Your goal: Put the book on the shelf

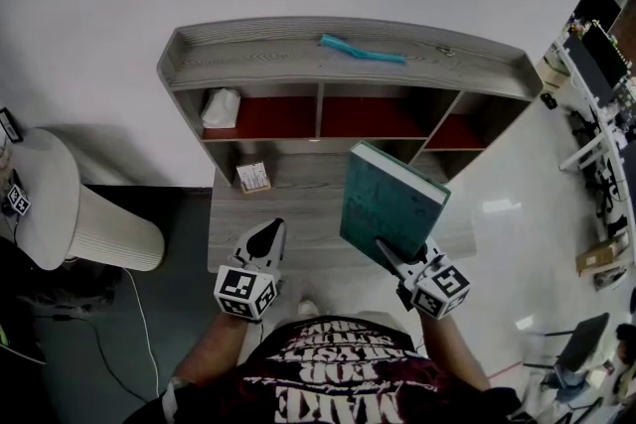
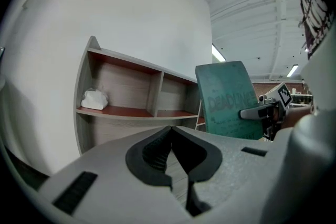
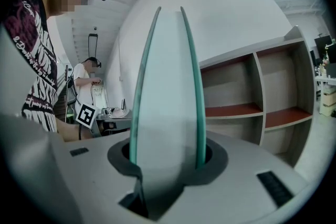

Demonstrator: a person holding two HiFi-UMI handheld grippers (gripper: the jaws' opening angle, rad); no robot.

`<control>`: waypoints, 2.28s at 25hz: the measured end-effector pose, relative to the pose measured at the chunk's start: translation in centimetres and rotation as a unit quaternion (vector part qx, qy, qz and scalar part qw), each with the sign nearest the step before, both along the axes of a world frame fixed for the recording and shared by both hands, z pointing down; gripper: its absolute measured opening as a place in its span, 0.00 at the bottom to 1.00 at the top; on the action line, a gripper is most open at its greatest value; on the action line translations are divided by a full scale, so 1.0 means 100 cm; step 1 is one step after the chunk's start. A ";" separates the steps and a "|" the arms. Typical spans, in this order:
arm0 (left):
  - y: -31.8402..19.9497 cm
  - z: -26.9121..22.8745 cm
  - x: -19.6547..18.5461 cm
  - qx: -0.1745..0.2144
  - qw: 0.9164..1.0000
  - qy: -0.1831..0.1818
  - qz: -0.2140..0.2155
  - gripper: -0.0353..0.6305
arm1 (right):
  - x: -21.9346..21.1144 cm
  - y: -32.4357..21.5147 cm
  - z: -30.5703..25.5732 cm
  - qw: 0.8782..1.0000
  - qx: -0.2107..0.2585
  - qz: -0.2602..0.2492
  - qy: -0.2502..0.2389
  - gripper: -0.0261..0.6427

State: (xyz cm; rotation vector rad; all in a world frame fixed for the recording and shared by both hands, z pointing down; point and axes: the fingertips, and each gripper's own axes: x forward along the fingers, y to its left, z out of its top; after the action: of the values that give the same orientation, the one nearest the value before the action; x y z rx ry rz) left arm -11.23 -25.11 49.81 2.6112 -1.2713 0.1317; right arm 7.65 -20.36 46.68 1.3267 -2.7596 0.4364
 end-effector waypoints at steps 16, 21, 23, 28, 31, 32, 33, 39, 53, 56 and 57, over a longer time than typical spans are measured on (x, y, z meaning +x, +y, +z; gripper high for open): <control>0.005 0.013 -0.008 -0.014 1.000 0.001 0.019 0.06 | -0.019 0.002 0.001 1.000 -0.007 0.005 0.007 0.29; 0.007 0.007 -0.013 -0.010 1.000 0.007 0.011 0.06 | -0.019 0.002 -0.004 1.000 0.002 0.001 0.010 0.29; 0.008 0.005 -0.013 -0.007 1.000 0.005 0.009 0.06 | -0.019 0.001 -0.004 1.000 0.003 -0.002 0.009 0.29; 0.013 0.006 -0.004 -0.001 1.000 -0.006 0.016 0.06 | -0.020 -0.001 -0.002 1.000 0.001 -0.013 -0.009 0.29; 0.017 0.012 0.001 -0.006 1.000 -0.009 0.018 0.06 | -0.018 -0.003 0.001 1.000 -0.004 -0.015 -0.018 0.29; 0.017 0.013 0.002 -0.008 1.000 -0.010 0.018 0.06 | -0.016 -0.004 0.002 1.000 -0.006 -0.014 -0.017 0.29; 0.016 0.013 0.005 -0.009 1.000 -0.011 0.019 0.06 | -0.014 -0.006 0.004 1.000 -0.009 -0.013 -0.012 0.29; 0.005 0.004 0.021 0.000 0.999 -0.019 0.028 0.06 | 0.000 -0.015 0.009 1.000 -0.018 -0.007 -0.008 0.29; 0.000 0.021 0.044 -0.027 0.998 -0.034 0.049 0.06 | 0.015 -0.041 0.022 0.999 -0.042 -0.001 -0.030 0.29; -0.001 0.022 0.048 -0.030 0.998 -0.034 0.052 0.06 | 0.016 -0.045 0.024 0.998 -0.045 -0.003 -0.031 0.29; -0.001 0.022 0.050 -0.031 0.997 -0.034 0.054 0.06 | 0.016 -0.047 0.024 0.998 -0.047 -0.004 -0.032 0.29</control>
State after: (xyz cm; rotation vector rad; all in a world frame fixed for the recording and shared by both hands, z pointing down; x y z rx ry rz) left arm -6.20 -25.23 52.03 2.6425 -1.1280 0.2762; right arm 9.29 -25.03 49.10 1.3038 -2.7549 0.6093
